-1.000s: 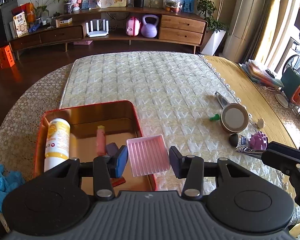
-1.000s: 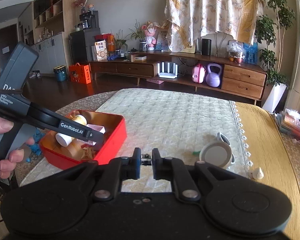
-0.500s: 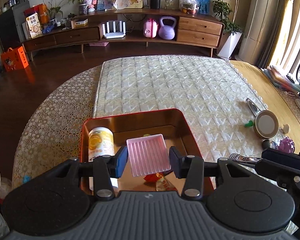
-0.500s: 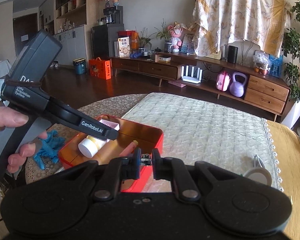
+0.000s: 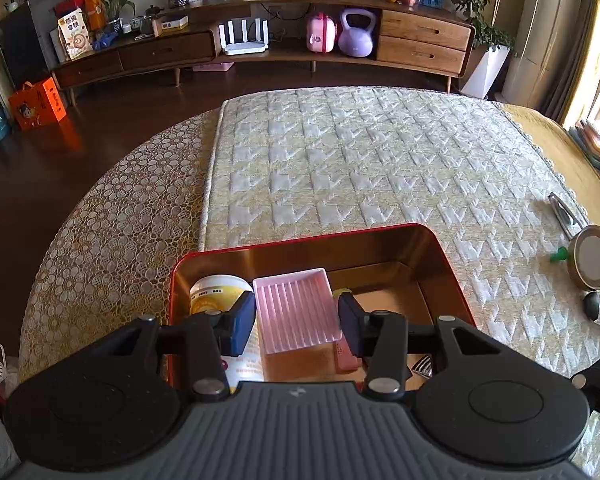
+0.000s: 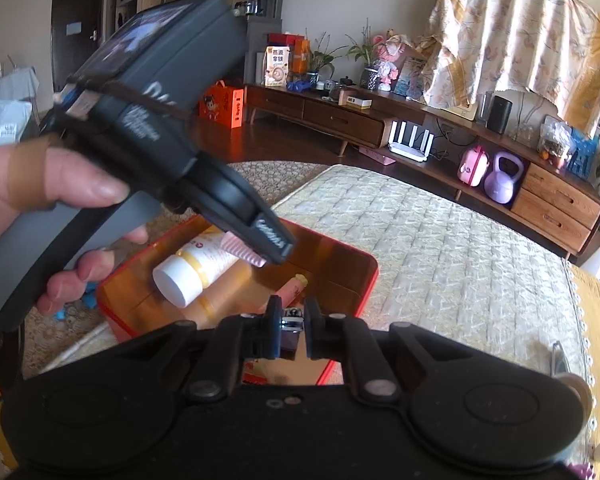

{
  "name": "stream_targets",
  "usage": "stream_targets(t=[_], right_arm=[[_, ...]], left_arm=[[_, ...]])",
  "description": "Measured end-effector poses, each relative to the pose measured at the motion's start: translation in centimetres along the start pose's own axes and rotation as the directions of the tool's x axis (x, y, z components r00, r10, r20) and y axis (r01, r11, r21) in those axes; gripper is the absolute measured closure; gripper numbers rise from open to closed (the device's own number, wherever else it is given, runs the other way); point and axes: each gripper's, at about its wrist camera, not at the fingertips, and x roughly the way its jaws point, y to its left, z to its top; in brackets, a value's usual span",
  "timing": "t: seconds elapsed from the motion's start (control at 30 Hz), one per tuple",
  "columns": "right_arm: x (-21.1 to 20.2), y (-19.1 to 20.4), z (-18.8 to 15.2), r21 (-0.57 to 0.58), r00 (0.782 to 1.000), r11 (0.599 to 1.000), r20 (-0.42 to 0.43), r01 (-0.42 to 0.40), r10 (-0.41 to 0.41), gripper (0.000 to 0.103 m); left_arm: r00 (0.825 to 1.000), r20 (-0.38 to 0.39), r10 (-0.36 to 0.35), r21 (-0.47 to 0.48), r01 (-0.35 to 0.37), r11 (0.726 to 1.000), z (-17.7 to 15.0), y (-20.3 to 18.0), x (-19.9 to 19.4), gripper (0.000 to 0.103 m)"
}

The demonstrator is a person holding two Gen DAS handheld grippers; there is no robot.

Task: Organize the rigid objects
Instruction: 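Carry the soap dish with the left tool while the right tool carries the clipper into the red tin box, then open the left tool releasing the soap dish while the right tool releases the clipper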

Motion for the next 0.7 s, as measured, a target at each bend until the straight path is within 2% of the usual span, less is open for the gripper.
stream_targets(t=[0.4,0.7], right_arm=[[3.1,1.6,-1.1,-0.058,0.999,0.998,-0.048,-0.015,0.012,0.093],[3.5,2.1,-1.6,-0.032,0.994,0.999,-0.103,-0.042,0.039,0.092]], left_arm=[[0.998,-0.058,0.023,0.018,-0.022,1.000,0.5,-0.8,4.2,0.058],[0.996,-0.083,0.014,0.024,-0.012,1.000,0.2,-1.2,5.6,0.058]])
